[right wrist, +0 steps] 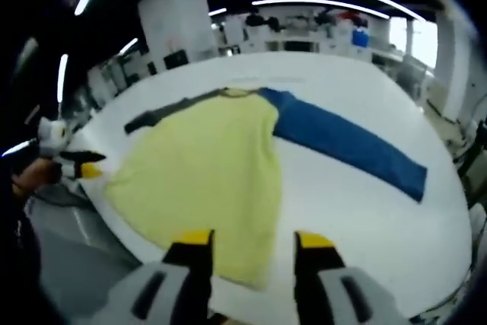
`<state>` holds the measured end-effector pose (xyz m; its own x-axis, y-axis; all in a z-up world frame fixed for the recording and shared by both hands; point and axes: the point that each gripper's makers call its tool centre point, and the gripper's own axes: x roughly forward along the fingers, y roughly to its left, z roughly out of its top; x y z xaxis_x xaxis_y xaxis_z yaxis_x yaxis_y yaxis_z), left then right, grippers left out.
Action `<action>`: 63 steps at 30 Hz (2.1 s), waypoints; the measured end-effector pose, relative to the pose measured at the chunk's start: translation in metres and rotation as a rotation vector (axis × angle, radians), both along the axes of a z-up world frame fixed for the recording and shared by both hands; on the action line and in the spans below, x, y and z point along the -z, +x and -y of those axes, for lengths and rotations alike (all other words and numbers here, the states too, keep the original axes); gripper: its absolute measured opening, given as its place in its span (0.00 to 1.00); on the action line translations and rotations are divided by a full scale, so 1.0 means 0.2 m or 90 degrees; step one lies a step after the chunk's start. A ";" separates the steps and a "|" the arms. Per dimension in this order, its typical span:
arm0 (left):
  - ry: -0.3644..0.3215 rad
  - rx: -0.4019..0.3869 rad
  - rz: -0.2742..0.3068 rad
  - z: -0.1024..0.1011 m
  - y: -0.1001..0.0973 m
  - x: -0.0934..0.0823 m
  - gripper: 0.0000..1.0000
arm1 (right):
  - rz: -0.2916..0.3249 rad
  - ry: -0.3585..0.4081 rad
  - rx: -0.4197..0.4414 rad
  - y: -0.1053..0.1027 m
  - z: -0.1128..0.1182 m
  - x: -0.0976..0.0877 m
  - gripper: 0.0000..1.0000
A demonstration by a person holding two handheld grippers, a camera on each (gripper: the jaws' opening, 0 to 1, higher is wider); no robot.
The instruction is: Fold the garment on the visible template until the final outline fits inside the template.
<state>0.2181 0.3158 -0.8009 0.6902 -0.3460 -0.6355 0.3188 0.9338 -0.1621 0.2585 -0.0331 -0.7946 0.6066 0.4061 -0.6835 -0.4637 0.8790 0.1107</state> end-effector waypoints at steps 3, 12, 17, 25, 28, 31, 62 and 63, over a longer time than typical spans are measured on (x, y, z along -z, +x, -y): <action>0.000 0.004 0.026 -0.02 0.03 -0.02 0.69 | 0.015 0.006 -0.016 0.05 -0.03 -0.03 0.53; 0.002 0.020 0.070 0.00 0.08 -0.08 0.87 | 0.067 0.041 -0.079 0.25 -0.12 -0.11 0.66; 0.004 0.026 0.088 0.01 0.11 -0.11 0.94 | 0.070 0.055 -0.097 0.33 -0.15 -0.13 0.66; 0.002 0.042 0.105 0.06 0.13 -0.15 0.99 | 0.075 0.028 -0.109 0.51 -0.12 -0.09 0.59; 0.002 0.049 0.102 0.07 0.13 -0.15 0.99 | 0.075 0.020 -0.114 0.57 -0.11 -0.07 0.54; 0.001 0.054 0.098 0.08 0.14 -0.16 0.99 | 0.079 0.011 -0.121 0.61 -0.11 -0.05 0.47; -0.018 0.032 0.105 0.05 0.15 -0.20 0.92 | 0.063 -0.095 -0.217 0.88 -0.18 0.25 0.16; -0.015 0.029 0.105 0.04 0.15 -0.20 0.92 | 0.062 -0.098 -0.219 0.89 -0.18 0.26 0.15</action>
